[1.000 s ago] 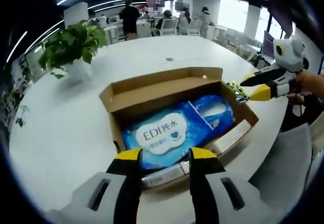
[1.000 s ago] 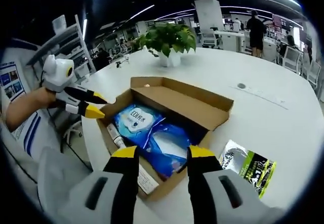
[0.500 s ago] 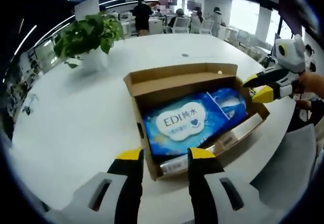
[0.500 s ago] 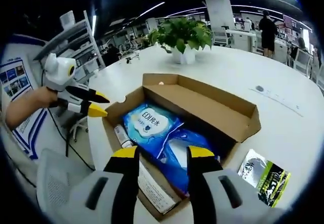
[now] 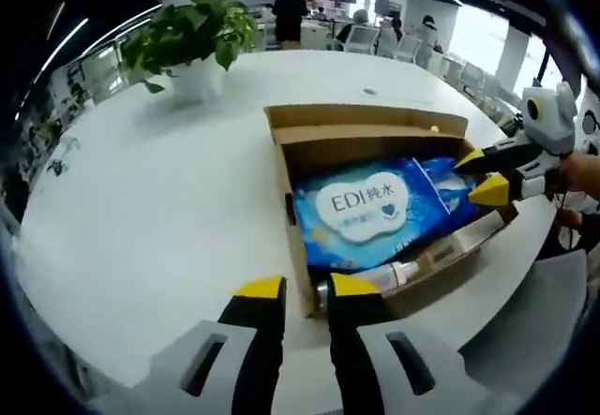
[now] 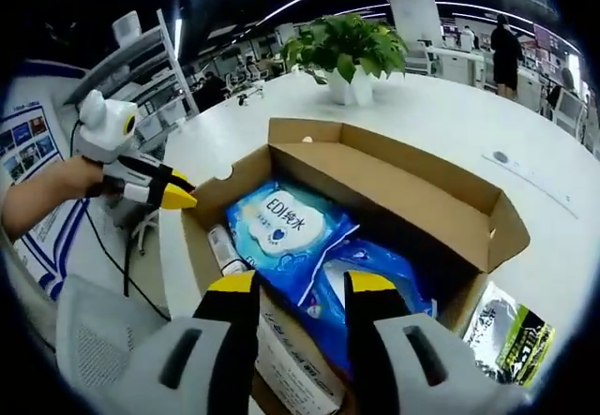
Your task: Operate the shoe box by opening the lid, removing the specified soft item, and placing it in the target area until the item is outside and the box remains undamaged.
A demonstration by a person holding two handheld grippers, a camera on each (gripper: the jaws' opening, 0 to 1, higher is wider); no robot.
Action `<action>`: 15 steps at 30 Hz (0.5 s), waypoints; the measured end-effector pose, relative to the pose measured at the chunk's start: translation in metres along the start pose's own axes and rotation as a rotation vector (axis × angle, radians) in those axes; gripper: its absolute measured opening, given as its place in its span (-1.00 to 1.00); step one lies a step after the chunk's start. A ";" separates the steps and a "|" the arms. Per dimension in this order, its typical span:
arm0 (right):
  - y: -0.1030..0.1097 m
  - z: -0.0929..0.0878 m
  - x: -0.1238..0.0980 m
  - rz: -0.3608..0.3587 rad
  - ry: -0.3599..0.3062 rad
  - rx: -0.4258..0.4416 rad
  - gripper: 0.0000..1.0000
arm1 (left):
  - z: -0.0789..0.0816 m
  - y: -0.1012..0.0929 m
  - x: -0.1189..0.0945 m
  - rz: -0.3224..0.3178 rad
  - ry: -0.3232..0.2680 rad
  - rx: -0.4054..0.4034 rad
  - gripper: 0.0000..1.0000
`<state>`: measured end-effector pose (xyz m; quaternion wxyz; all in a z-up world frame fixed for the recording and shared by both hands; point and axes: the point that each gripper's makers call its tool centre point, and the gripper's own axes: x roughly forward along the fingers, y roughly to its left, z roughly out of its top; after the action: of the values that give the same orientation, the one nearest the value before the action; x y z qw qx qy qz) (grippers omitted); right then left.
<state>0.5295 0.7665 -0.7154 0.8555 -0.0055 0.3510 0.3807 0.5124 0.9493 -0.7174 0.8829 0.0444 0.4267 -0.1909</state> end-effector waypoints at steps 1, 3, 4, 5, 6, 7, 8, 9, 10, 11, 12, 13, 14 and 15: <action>0.000 0.001 0.002 0.003 0.001 0.001 -0.34 | -0.002 0.001 0.001 -0.001 0.004 -0.007 -0.78; 0.001 0.001 0.006 0.008 0.001 0.002 -0.34 | -0.002 0.000 0.002 -0.013 -0.003 -0.036 -0.81; 0.001 0.001 0.010 0.010 0.006 0.002 -0.34 | -0.002 0.000 0.002 -0.019 -0.004 -0.048 -0.85; 0.000 0.001 0.011 0.011 0.010 0.002 -0.34 | -0.002 -0.001 0.002 -0.028 -0.004 -0.060 -0.87; 0.000 0.000 0.013 0.012 0.012 0.003 -0.35 | -0.002 -0.001 0.003 -0.033 -0.004 -0.067 -0.91; -0.001 0.001 0.015 0.014 0.014 0.004 -0.35 | -0.002 -0.003 0.003 -0.040 -0.005 -0.070 -0.91; -0.001 0.001 0.017 0.015 0.015 0.004 -0.35 | -0.003 -0.003 0.003 -0.035 -0.004 -0.068 -0.91; 0.000 0.001 0.019 0.017 0.016 0.002 -0.35 | -0.003 -0.003 0.003 -0.035 -0.004 -0.067 -0.91; 0.000 0.001 0.020 0.017 0.017 0.001 -0.35 | -0.003 -0.003 0.003 -0.037 -0.004 -0.069 -0.91; -0.001 0.001 0.022 0.019 0.020 -0.001 -0.35 | -0.003 -0.003 0.003 -0.038 -0.004 -0.070 -0.92; 0.000 0.000 0.024 0.021 0.024 -0.002 -0.35 | -0.003 -0.003 0.003 -0.040 -0.005 -0.069 -0.92; 0.000 0.000 0.026 0.022 0.027 -0.003 -0.35 | -0.003 -0.003 0.003 -0.042 -0.004 -0.070 -0.92; -0.001 0.000 0.027 0.023 0.029 -0.002 -0.35 | -0.003 -0.003 0.004 -0.044 -0.004 -0.073 -0.92; -0.001 0.000 0.029 0.026 0.031 -0.001 -0.35 | -0.004 -0.002 0.004 -0.047 -0.002 -0.073 -0.92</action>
<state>0.5435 0.7851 -0.7335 0.8451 -0.0070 0.3640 0.3916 0.5109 0.9467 -0.7225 0.8798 0.0020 0.4332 -0.1959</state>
